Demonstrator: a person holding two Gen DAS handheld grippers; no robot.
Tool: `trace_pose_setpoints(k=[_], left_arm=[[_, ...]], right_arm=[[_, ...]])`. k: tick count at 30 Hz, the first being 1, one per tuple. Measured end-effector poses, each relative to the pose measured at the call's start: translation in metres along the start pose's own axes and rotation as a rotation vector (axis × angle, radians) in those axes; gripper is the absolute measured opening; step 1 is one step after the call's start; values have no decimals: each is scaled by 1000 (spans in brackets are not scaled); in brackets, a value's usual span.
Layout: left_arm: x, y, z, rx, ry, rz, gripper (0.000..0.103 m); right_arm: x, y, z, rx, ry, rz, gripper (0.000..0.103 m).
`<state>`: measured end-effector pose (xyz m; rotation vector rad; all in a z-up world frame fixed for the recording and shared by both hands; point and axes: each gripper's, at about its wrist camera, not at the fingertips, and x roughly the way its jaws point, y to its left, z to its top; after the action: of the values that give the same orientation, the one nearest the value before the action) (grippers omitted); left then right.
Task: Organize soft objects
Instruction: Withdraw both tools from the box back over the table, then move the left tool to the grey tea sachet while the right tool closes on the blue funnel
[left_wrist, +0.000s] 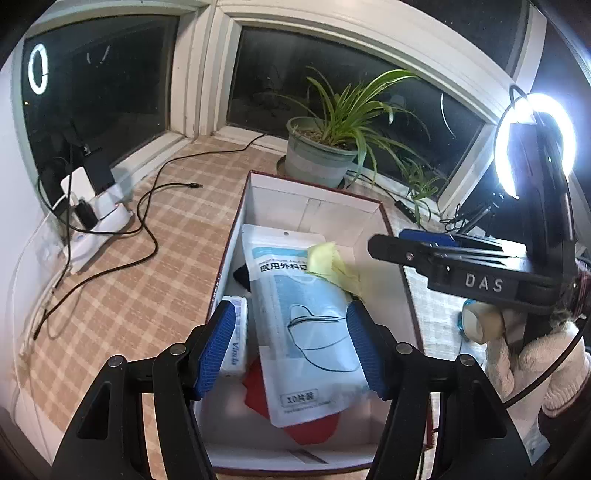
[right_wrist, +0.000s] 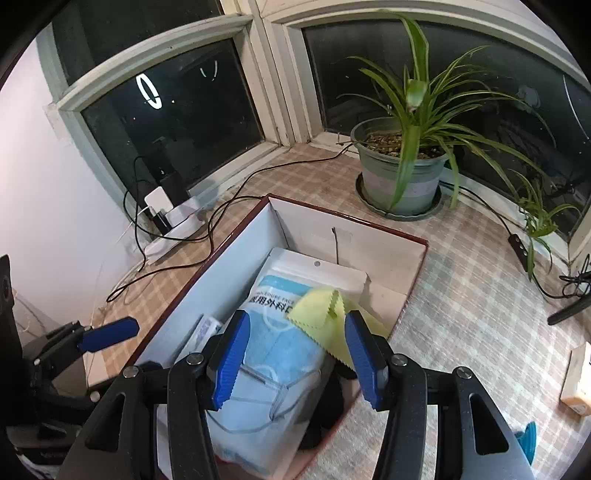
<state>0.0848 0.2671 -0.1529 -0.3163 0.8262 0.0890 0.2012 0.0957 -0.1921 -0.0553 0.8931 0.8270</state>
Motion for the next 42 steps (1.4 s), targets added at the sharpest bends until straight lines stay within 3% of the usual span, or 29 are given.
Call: trace_pose_setpoints(k=[8,19,26,30,42], left_arm=[[-21,-23,-10,-10,-34,-6,62],[-31,-88,-38,-5,-55,-40,66],[-19,-141,-65,20,-15,-87,66],[-5,-170,-77,42,24,-118,66],[30,-230,-98,107,97,-153,66]], right_arm=[[-43,-29,-25,17,-39,14,50],[-123,-122,-76,81,-100,-31,50],[-152,-174,-108,101,-90,-75,50],[-161,-196,-127,116,-83,-86,59],[-173,-273,-173,216,-42,-137,59]])
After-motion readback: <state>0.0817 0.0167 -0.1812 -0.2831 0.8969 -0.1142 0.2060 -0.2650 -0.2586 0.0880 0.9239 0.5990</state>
